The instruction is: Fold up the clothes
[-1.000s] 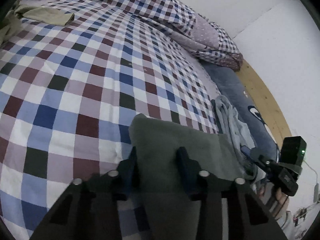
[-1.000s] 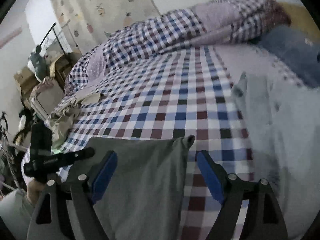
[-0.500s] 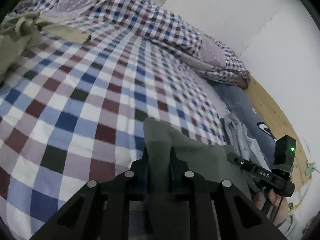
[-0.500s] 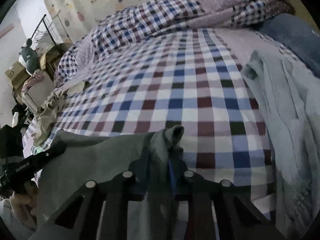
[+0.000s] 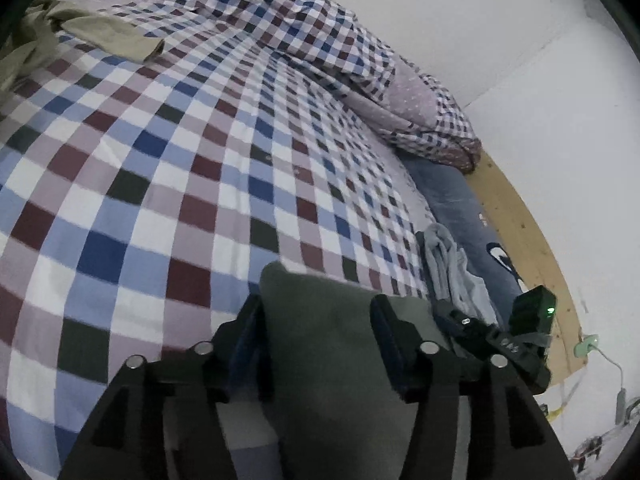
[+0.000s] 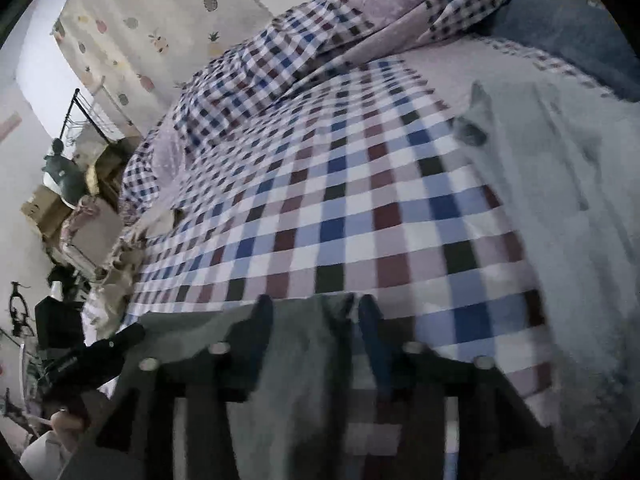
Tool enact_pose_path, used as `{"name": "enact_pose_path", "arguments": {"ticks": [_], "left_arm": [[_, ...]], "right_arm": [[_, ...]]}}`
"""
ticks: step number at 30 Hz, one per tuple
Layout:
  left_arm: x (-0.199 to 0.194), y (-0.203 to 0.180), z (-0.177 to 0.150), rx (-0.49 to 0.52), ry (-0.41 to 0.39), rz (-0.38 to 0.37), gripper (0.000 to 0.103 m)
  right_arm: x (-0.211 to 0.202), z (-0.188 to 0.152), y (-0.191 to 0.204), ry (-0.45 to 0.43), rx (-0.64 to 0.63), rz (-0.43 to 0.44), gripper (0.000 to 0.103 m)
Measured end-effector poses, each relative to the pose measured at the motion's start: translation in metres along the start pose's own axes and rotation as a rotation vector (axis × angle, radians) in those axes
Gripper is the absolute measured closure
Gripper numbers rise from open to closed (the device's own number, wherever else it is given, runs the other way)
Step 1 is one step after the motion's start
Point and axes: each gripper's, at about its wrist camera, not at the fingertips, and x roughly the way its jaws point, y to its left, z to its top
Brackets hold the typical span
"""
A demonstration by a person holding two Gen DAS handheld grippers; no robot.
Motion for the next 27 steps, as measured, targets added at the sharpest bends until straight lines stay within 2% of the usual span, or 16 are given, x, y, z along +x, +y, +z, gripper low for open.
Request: {"name": "enact_pose_path", "arguments": {"ticks": [4,5,6,8,9,11,12,15,19,21,22,24,25,27], "left_arm": [[0.005,0.002,0.005,-0.005,0.0,-0.026,0.044],[0.007,0.003,0.005,-0.006,-0.002,-0.027,0.053],[0.008,0.004,0.006,-0.011,-0.001,-0.019,0.071],[0.011,0.009,0.007,-0.032,0.003,0.002,0.08],[0.011,0.011,0.006,-0.041,-0.004,0.0,0.083],[0.011,0.01,0.004,-0.032,-0.02,0.013,0.086],[0.011,0.007,0.004,-0.015,-0.027,0.027,0.087],[0.003,0.001,0.001,0.01,-0.081,0.048,0.089],[-0.001,0.004,0.0,-0.002,-0.114,0.075,0.089],[-0.002,0.006,0.001,-0.013,-0.117,0.072,0.088],[-0.003,0.007,0.001,-0.018,-0.119,0.071,0.088],[-0.005,0.01,0.002,-0.028,-0.123,0.069,0.079],[-0.006,0.011,0.003,-0.034,-0.124,0.067,0.077],[-0.008,0.014,0.003,-0.044,-0.128,0.065,0.071]], "right_arm": [[0.017,-0.002,0.002,0.032,-0.016,-0.015,0.053],[0.02,-0.001,0.002,0.038,-0.021,-0.021,0.054],[0.024,-0.001,0.002,0.044,-0.021,-0.026,0.054],[0.032,0.0,0.003,0.055,-0.023,-0.034,0.058],[0.035,0.0,0.002,0.058,-0.026,-0.036,0.061],[0.04,0.001,0.001,0.062,-0.032,-0.041,0.086],[0.04,0.002,0.001,0.062,-0.038,-0.045,0.086],[0.038,0.003,0.009,0.046,-0.079,-0.073,0.089],[0.018,0.009,0.025,-0.041,-0.154,-0.107,0.09],[0.022,0.009,0.023,-0.021,-0.144,-0.121,0.09],[0.026,0.009,0.019,-0.003,-0.13,-0.13,0.088],[0.034,0.007,0.011,0.034,-0.101,-0.147,0.082],[0.035,0.007,0.007,0.041,-0.091,-0.166,0.075],[0.026,0.01,0.005,0.004,-0.095,-0.249,0.07]]}}
